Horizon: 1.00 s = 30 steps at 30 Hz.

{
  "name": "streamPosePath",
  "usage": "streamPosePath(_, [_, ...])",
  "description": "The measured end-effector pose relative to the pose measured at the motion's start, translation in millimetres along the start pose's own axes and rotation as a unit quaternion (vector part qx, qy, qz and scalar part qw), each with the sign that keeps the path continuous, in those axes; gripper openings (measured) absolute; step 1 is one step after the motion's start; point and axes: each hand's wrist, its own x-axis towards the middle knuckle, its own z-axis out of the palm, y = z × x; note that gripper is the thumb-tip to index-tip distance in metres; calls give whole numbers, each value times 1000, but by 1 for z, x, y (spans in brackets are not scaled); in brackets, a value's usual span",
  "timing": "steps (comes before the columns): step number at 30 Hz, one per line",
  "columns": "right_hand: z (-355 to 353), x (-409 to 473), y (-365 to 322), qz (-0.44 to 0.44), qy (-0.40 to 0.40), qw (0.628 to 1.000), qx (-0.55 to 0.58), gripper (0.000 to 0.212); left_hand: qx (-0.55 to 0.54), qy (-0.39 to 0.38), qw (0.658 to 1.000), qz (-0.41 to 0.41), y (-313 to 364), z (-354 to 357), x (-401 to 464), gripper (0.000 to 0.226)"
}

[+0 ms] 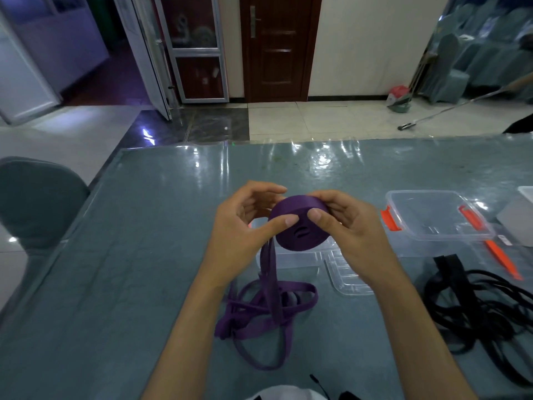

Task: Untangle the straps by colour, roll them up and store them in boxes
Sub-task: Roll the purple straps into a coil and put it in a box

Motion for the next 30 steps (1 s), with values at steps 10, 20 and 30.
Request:
streamPosePath(10, [-10,-1,-7,-24,-15,1000,-8,32,23,3,1000,13,-6,3,-5,28])
streamPosePath(20, [-15,1,-4,6,-27,1000,10,36,-23,1,1000,9,-11,-4,-7,29])
streamPosePath(30, [-12,1,-9,-11,-23,1000,-8,39,-80,-2,997,-9,-9,1,-5,25])
